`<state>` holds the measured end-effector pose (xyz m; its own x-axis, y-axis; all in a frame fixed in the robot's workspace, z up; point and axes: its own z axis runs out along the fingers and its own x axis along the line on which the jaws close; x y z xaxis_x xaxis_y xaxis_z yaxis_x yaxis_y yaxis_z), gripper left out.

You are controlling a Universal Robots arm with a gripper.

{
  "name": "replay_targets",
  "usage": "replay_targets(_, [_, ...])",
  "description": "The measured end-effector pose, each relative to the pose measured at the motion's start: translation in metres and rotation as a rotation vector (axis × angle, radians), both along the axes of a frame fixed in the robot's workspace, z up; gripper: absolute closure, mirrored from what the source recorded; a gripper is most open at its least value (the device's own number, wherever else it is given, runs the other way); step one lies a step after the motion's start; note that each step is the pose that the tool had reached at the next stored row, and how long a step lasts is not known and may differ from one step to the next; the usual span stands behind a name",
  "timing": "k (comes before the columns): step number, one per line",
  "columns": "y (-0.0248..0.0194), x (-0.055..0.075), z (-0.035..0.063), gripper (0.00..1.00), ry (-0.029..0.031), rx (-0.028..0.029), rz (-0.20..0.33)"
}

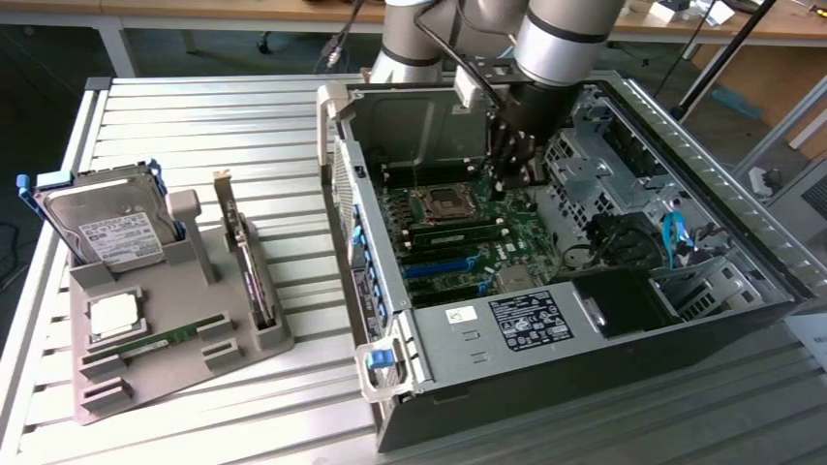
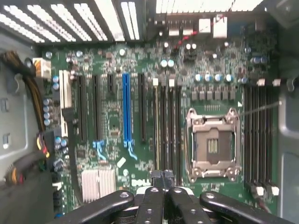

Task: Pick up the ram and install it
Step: 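Insert the ram into the slot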

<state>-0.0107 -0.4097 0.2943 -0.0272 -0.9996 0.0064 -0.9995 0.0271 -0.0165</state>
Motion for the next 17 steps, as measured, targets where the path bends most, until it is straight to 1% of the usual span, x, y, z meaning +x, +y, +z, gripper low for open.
replay_targets(2, [0.0000, 0.011, -0.0014, 0.89, 0.0020, 0.0002, 0.001])
replay_targets(4, [0.0000, 0.016, -0.0021, 0.89, 0.0026, -0.0001, 0.011])
replay_targets(9, [0.0000, 0.018, -0.0033, 0.89, 0.0026, 0.0000, 0.082])
replay_targets(14, [0.0000, 0.024, -0.0036, 0.89, 0.0026, -0.0001, 0.084])
replay_targets(17, [0.0000, 0.024, -0.0036, 0.89, 0.0025, -0.0001, 0.084])
